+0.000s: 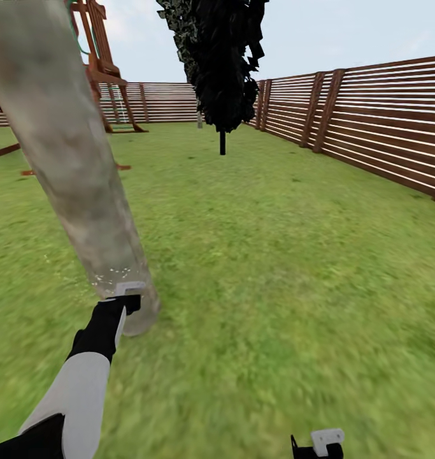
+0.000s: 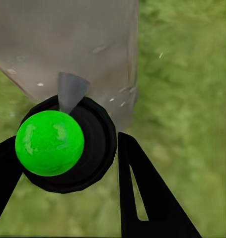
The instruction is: In the garden, pick up the pesticide atomizer on the floor and spray pesticide onto both trees until each tree trunk is fully covered.
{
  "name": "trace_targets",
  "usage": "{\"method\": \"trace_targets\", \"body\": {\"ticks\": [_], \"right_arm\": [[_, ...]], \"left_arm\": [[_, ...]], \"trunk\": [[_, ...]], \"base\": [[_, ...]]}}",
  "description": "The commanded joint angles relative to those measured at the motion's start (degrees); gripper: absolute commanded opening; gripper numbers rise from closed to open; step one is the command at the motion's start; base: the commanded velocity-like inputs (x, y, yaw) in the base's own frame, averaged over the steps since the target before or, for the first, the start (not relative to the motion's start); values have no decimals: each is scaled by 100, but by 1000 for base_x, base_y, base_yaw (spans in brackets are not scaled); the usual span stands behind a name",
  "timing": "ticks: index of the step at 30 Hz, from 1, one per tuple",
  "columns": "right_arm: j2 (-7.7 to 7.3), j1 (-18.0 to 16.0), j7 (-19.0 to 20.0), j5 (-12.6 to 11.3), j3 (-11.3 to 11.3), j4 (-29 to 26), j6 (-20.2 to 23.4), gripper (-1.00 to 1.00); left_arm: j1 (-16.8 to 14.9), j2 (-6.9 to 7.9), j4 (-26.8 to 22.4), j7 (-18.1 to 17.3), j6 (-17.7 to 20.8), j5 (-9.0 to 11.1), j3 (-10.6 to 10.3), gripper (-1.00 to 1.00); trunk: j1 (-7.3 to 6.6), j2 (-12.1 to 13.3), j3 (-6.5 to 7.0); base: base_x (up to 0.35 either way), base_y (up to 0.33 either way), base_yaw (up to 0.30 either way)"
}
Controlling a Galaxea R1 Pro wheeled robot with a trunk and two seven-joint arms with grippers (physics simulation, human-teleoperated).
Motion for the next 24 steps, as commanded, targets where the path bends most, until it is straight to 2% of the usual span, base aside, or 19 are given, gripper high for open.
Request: {"method": "trace_targets", "body": {"ticks": [1,6,9,11,15,19,20,22,24], "right_arm": [[2,-3,-28,60,-30,7,-21,100],[4,-3,-40,63,-26,31,-17,100],[28,-3,-37,54,-30,91,-8,100],[45,-3,-32,45,-27,516,-8,100],[47,-3,-26,48,-33,793,5,100],[36,3,-31,50,-33,1236,18,100],[38,4,-31,50,-32,1254,20,100],[40,5,-32,50,-34,1266,21,100],[40,5,-32,50,-32,1272,21,100]], "left_arm": [[-6,-9,-9,-26,20,-38,32,-100],[-6,-11,-9,-21,20,-38,36,-100],[-6,-9,-9,-18,20,-38,36,-100],[-6,-9,-14,-17,20,-38,36,-100],[-6,-7,-18,123,12,-47,44,-100],[2,125,-18,140,19,-42,47,-100],[2,155,-17,140,20,-40,72,-100],[3,204,-15,127,-6,-39,455,-100],[3,210,-11,124,-13,-44,546,-100]], "trunk": [[0,-2,-5],[0,-2,-5],[0,-2,-5],[0,-2,-5],[0,-2,-5],[0,-2,-5],[0,-2,-5],[0,-2,-5],[0,-2,-5]], "base": [[28,-267,256],[-67,-272,272],[-83,-273,103],[-82,-273,15],[41,-264,1],[179,-168,0],[57,-44,0],[13,-10,0],[2,-2,0]]}}
